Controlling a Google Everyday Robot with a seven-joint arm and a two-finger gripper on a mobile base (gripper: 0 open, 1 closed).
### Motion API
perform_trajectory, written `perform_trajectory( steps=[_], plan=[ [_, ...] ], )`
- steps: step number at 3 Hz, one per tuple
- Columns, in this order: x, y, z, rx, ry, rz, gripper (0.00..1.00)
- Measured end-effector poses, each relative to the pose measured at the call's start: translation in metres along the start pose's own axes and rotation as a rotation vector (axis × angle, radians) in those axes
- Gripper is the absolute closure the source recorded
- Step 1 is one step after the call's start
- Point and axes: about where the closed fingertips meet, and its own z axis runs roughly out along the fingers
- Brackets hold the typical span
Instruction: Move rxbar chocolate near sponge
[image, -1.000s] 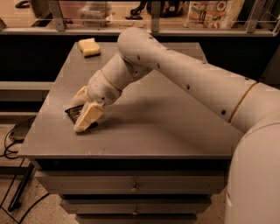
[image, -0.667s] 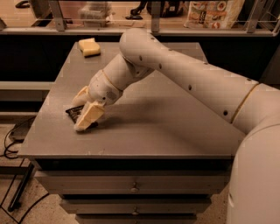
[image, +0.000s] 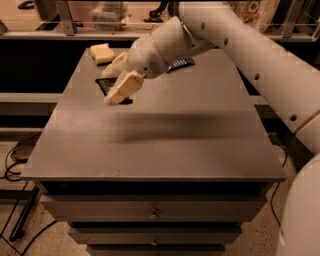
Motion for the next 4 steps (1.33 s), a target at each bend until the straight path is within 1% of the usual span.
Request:
perform_trajectory(
  steps=[1, 2, 3, 4],
  plan=[
    [-0.01, -0.009, -0.011, 0.03, -0.012, -0.018, 1.0],
    [0.008, 0.007, -0.004, 0.02, -0.016, 0.064, 1.0],
    [0.032, 0.005, 0.0, 0.096, -0.019, 0.147, 1.0],
    [0.06, -0.018, -0.003, 0.185, 0.007, 0.213, 1.0]
  ],
)
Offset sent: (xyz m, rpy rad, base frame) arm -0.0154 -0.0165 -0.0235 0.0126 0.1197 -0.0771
